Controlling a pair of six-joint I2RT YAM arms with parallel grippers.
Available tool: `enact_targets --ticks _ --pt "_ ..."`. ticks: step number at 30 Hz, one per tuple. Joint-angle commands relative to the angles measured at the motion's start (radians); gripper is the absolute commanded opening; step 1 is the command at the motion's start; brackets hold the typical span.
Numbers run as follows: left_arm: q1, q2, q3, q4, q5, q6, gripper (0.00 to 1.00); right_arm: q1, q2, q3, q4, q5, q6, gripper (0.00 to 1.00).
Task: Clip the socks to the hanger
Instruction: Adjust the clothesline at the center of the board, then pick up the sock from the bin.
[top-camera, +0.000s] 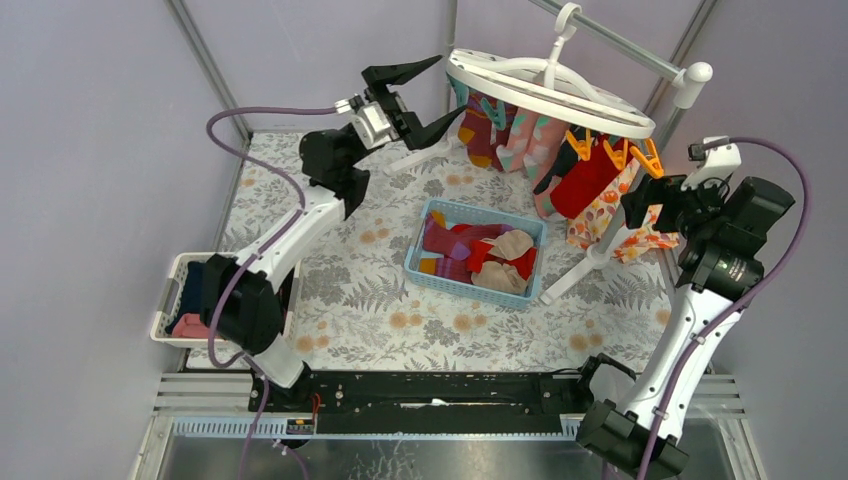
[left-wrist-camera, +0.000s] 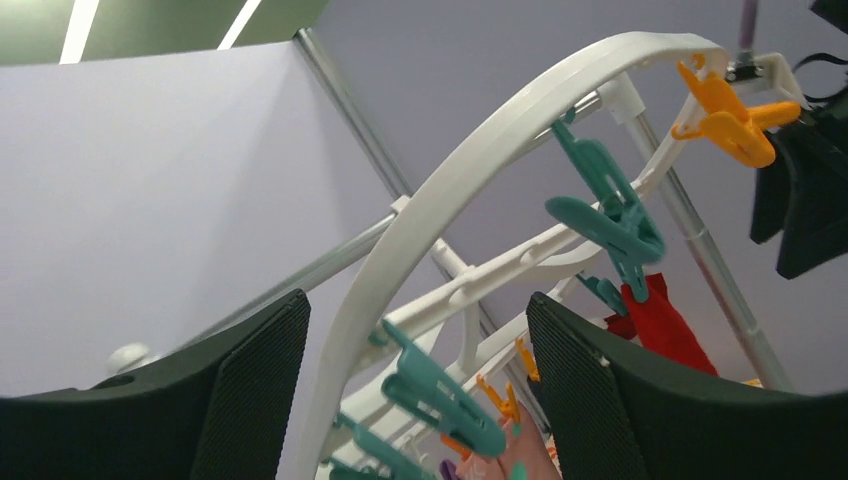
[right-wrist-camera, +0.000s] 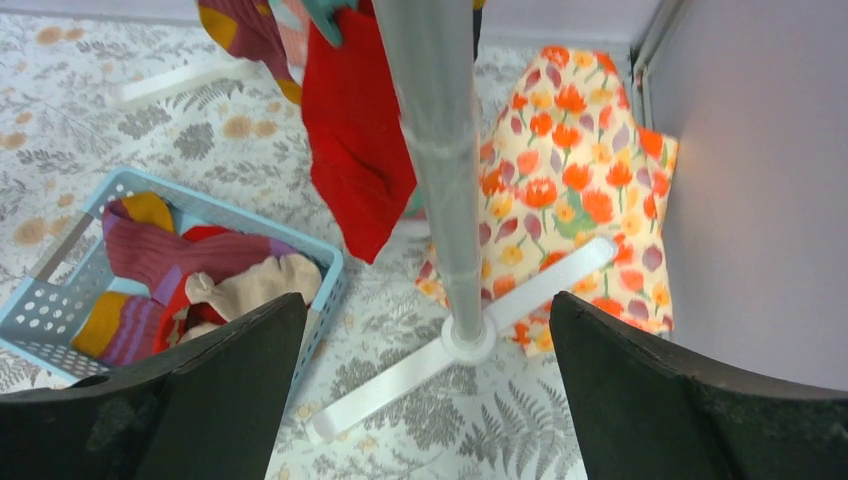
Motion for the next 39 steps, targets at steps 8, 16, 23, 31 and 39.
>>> enact_targets --ticks 8,16,23,31,39 --pt "0.096 -0.261 -0.348 0.015 -0.237 -0.184 0.93 -0.054 -0.081 -0.22 -0.133 -0.012 -0.15 1.0" --pt "0.131 -0.453 -0.644 -0.02 -0.297 -0.42 0.99 -0.055 -0.167 -0.245 -0.361 -0.152 -0.397 1.0" --pt "0.136 -0.581 -0.931 -0.034 -0.36 -0.651 0.99 -0.053 -0.222 -0.351 -0.516 -0.416 -0.688 1.0" --pt "0.031 -0.523 -0.983 -0.293 -0.202 -0.703 0.88 -0.033 -0.227 -0.49 -0.509 -0.702 -0.965 1.0" --pt "-0.229 -0.399 -0.93 -0.521 -0.52 -0.525 0.89 0.332 -0.121 -0.496 -0.114 -0.391 -0.539 1.0"
